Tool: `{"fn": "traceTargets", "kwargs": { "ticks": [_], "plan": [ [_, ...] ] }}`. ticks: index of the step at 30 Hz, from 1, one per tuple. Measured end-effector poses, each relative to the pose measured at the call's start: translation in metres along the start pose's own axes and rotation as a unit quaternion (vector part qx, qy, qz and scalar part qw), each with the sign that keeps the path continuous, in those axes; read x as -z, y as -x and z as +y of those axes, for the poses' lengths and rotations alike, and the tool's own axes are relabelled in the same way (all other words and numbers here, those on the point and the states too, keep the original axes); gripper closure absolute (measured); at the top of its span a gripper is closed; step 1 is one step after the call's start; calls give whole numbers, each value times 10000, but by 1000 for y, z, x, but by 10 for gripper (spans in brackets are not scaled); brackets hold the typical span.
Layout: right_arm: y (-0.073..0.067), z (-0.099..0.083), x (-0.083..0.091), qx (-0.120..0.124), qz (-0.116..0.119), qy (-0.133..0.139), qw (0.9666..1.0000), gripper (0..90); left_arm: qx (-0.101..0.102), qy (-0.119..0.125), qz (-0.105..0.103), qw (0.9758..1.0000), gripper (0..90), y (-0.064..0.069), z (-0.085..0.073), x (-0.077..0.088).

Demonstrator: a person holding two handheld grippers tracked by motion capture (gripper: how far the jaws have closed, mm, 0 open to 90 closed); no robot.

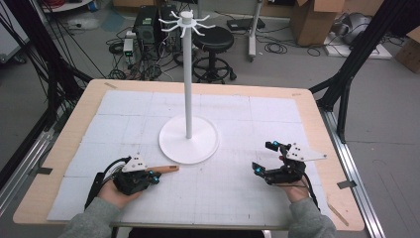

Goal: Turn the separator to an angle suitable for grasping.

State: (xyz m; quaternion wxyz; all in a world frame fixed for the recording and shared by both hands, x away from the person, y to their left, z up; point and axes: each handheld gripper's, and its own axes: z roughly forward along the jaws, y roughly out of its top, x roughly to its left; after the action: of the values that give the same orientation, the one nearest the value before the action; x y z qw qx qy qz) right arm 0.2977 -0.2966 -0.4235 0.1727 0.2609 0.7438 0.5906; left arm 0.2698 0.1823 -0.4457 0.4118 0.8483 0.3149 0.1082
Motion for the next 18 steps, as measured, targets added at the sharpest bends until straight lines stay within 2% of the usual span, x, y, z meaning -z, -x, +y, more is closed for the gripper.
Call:
{"fn": "traceTargets", "kwargs": {
  "ticks": [1, 5, 10, 12, 15, 18],
  "plan": [
    [0, 0, 0, -8, 6, -4, 10000, 67, -4, 132, -56, 9999, 897, 0, 0, 5],
    [1, 0, 0, -18, -2, -2, 10000, 67, 11, 324, -109, 9994, 897, -4, 1, 15],
    [1, 0, 0, -34, 4, 2, 10000, 67, 163, 601, 1, 9981, 895, -16, -2, 31],
    [1, 0, 0, -26, -6, -2, 10000, 67, 233, 662, 20, 9975, 893, -22, -3, 36],
    [1, 0, 0, -43, -5, -16, 10000, 67, 222, 667, 40, 9975, 872, -28, -4, 41],
    [1, -1, 0, -48, 9, -9, 10000, 67, 228, 650, -27, 9976, 843, -32, -4, 43]
  ]
}}
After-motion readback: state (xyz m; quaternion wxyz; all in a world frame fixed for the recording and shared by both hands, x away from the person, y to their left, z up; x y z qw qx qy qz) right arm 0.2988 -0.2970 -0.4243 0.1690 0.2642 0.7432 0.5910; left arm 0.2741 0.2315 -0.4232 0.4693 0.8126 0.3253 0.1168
